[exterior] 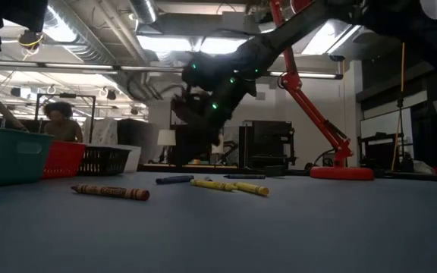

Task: Sort crayons
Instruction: Put the brown crayon into the blue bin, then put the violet crayon into the light orange bin

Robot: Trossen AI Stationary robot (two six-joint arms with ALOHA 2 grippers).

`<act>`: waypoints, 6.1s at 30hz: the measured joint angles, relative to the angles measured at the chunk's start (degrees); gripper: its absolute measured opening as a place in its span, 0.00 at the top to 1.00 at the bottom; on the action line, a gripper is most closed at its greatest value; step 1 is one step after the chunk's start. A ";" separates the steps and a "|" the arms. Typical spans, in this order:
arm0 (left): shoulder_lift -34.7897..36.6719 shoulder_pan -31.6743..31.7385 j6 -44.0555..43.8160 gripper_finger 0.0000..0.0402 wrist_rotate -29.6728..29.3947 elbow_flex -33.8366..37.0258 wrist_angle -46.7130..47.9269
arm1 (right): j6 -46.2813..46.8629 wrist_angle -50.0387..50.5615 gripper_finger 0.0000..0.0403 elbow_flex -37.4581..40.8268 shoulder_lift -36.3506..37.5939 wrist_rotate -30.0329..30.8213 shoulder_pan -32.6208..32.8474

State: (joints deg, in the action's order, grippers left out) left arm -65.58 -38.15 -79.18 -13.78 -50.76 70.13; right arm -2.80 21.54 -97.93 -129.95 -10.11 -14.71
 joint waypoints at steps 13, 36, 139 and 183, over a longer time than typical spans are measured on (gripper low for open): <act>0.00 0.00 0.02 0.77 -1.73 0.00 -0.11 | -11.00 8.83 0.66 0.00 0.02 0.01 -1.82; 0.00 -0.02 0.02 0.77 -2.17 0.00 -0.63 | -23.85 29.61 0.66 0.13 4.83 11.11 -1.94; 0.00 0.12 17.82 0.77 -25.81 0.00 -27.52 | -19.51 2.41 0.96 -10.51 4.09 7.98 20.36; 0.02 2.40 18.40 0.91 -22.73 0.00 -25.66 | -13.91 -1.36 0.96 -10.54 4.17 3.03 20.31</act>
State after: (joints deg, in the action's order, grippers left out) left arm -65.56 -35.75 -60.77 -36.51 -50.76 44.47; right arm -16.71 20.18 -108.47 -125.78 -7.08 5.61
